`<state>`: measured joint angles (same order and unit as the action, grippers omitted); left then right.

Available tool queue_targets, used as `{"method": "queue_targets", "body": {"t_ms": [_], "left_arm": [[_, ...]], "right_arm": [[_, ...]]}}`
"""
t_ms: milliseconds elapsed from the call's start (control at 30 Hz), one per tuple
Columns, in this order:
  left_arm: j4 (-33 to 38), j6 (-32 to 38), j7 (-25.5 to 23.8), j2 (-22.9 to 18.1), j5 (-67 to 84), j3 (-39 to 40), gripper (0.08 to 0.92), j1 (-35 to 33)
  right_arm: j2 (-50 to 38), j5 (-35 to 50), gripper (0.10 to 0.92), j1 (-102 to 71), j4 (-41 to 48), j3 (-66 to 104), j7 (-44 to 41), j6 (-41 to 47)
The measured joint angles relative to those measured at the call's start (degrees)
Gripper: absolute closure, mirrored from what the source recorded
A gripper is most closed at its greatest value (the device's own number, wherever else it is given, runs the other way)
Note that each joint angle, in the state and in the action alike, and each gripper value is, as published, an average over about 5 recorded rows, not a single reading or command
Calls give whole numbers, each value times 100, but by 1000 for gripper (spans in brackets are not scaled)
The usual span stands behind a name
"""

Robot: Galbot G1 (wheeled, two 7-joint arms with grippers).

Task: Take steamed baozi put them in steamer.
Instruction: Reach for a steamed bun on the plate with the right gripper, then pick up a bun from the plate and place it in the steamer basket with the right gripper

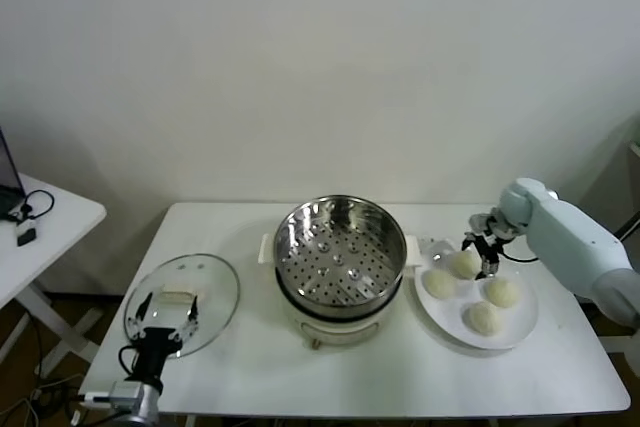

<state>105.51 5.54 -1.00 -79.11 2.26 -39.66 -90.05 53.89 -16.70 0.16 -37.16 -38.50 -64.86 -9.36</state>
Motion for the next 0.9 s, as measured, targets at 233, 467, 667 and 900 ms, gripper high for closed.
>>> {"method": "queue_targets", "body": {"t_ms": [233, 467, 667, 900], "left_arm": [[6, 5, 0, -8, 2, -1, 177, -11], [32, 9, -1, -15, 19, -42, 177, -41], [86, -19, 13, 11, 35, -101, 177, -76], [165, -26, 17, 48, 23, -161, 177, -146]], "right_arm": [[55, -26, 320, -11, 65, 58, 6, -19], [-42, 39, 337, 41, -89, 19, -11, -20], [-261, 191, 337, 272, -485, -232, -87, -43], [-580, 182, 335, 899, -1171, -668, -158, -303]]}}
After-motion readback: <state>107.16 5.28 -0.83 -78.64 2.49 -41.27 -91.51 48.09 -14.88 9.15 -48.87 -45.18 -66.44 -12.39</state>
